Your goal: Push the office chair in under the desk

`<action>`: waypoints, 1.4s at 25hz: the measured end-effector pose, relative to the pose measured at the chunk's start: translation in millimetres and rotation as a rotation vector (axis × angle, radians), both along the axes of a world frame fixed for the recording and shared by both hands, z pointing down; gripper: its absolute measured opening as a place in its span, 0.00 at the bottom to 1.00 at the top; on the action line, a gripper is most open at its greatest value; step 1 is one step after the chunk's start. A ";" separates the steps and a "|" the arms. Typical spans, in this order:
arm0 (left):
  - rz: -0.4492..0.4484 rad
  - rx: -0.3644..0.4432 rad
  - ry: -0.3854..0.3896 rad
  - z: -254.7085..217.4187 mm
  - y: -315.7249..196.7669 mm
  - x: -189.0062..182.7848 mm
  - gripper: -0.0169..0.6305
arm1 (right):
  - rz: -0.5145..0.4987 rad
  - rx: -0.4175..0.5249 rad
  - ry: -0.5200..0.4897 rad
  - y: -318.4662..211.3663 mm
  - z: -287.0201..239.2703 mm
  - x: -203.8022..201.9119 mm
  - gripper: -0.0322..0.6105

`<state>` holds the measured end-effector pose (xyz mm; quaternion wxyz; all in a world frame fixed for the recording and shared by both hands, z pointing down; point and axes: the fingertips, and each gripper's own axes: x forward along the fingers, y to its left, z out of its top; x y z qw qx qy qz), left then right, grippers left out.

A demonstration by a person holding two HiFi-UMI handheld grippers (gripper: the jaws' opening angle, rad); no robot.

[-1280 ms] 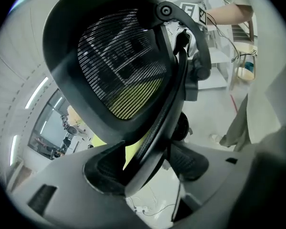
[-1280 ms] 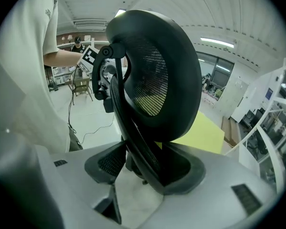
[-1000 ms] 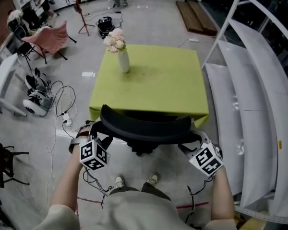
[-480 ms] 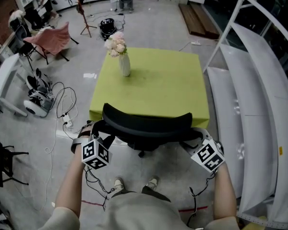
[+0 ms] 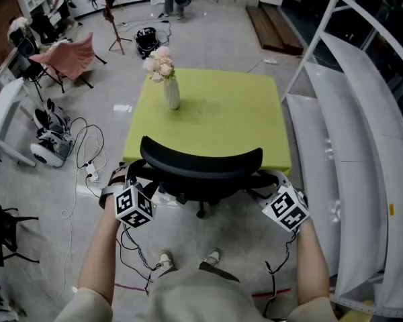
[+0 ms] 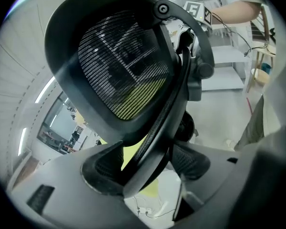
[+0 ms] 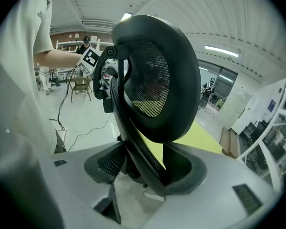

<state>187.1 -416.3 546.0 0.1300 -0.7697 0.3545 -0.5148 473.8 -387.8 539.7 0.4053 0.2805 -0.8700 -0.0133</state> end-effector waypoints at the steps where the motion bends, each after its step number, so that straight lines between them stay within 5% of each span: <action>1: -0.005 0.000 0.002 -0.4 -3.5 -0.9 0.50 | 0.001 0.001 0.004 -4.6 -0.1 -0.9 0.44; 22: 0.027 0.066 0.027 -3.2 -28.0 -15.9 0.50 | 0.046 0.035 -0.005 -33.9 -1.1 -15.5 0.48; 30: 0.007 0.070 0.084 -23.9 -12.8 -18.9 0.44 | 0.130 0.099 -0.117 -23.0 -45.5 -22.7 0.38; 35: -0.017 0.157 0.231 -79.5 0.1 -16.2 0.35 | 0.189 0.206 -0.265 -12.7 -105.0 -30.9 0.33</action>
